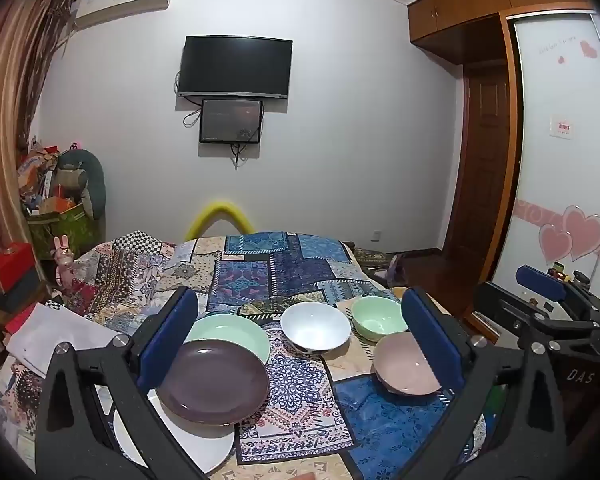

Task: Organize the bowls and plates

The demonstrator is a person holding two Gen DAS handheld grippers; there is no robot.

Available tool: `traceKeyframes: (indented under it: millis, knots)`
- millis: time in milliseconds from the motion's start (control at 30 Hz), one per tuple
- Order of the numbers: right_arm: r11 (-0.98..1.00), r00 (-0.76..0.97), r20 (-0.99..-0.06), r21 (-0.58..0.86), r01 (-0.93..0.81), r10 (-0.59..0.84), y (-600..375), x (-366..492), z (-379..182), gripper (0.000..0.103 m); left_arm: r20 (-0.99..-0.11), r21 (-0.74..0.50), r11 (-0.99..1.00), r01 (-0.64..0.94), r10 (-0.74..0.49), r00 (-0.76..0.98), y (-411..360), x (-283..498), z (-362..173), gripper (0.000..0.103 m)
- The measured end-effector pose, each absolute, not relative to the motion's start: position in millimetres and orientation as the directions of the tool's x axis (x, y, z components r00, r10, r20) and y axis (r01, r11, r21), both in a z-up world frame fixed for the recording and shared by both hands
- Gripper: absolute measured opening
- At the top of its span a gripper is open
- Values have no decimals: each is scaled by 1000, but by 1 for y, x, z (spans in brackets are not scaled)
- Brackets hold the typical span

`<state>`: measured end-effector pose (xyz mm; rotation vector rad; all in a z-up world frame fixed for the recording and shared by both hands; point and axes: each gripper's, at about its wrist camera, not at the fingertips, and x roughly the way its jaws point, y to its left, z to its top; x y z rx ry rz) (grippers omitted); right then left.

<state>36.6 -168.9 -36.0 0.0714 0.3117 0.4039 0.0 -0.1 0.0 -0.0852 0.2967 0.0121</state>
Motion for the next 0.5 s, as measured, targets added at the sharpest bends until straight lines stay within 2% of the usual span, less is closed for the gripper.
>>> traceKeyframes:
  millis: [500]
  knots:
    - [916,872,-281,139,-377,402,-173,37,-33,103,-306,-44,999,-16,2,952,-7,2,-4,103]
